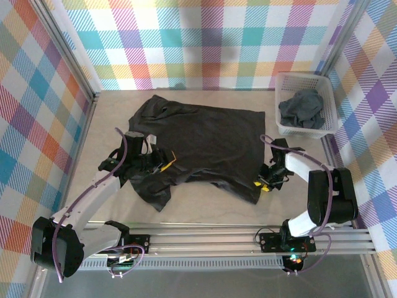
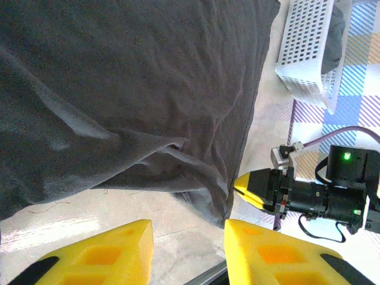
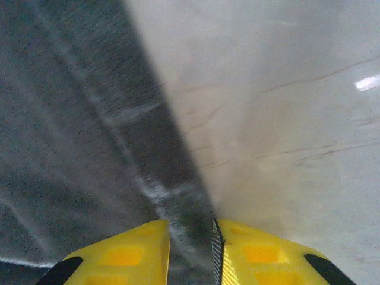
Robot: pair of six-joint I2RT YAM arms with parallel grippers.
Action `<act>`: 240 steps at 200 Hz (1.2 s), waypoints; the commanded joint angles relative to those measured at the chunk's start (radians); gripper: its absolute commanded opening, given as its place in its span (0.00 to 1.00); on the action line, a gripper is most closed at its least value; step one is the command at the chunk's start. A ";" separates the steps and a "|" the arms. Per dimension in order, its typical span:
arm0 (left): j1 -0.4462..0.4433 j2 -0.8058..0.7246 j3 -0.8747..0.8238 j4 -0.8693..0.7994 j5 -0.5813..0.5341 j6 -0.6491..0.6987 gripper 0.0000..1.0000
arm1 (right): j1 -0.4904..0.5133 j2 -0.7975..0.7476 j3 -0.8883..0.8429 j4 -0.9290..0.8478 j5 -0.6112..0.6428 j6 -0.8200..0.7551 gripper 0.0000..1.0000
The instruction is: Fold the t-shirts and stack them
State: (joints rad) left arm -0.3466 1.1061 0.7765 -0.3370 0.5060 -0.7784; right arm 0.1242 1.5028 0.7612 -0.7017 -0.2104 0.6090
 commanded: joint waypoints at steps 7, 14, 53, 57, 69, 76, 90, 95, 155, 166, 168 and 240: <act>-0.011 -0.016 0.016 0.007 0.000 -0.006 0.37 | 0.032 -0.045 0.006 -0.065 0.014 0.025 0.29; -0.011 -0.016 0.015 0.008 0.000 -0.007 0.37 | 0.033 -0.046 0.001 -0.070 0.019 0.026 0.30; -0.011 -0.011 0.018 0.008 0.006 -0.005 0.36 | 0.036 -0.018 -0.003 -0.081 0.049 0.016 0.36; -0.011 -0.011 0.018 0.008 0.005 -0.005 0.36 | 0.037 -0.019 -0.001 -0.083 0.052 0.015 0.37; -0.010 -0.011 0.021 0.008 0.006 -0.004 0.36 | 0.037 -0.024 0.000 -0.083 0.052 0.010 0.38; -0.011 -0.012 0.021 0.006 0.005 -0.003 0.36 | 0.037 -0.026 -0.002 -0.084 0.048 0.011 0.38; -0.011 -0.012 0.021 0.003 0.003 -0.001 0.36 | 0.041 -0.023 -0.008 -0.085 0.026 0.013 0.39; -0.011 -0.014 0.021 0.001 0.002 -0.001 0.36 | 0.046 -0.023 -0.012 -0.086 0.022 0.018 0.40; -0.011 -0.016 0.017 0.005 -0.001 -0.003 0.35 | 0.063 -0.064 -0.061 -0.079 0.003 0.071 0.41; -0.011 -0.015 0.015 0.008 -0.002 -0.006 0.35 | 0.063 -0.076 -0.071 -0.066 0.003 0.078 0.41; -0.011 -0.015 0.014 0.009 -0.002 -0.006 0.35 | 0.063 -0.077 -0.073 -0.062 0.002 0.079 0.41; -0.011 -0.014 0.009 0.019 -0.003 -0.011 0.34 | 0.066 -0.087 -0.051 -0.051 -0.015 0.113 0.26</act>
State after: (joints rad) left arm -0.3466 1.1061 0.7765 -0.3370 0.5045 -0.7841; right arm 0.1841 1.4273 0.6983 -0.7418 -0.2108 0.7048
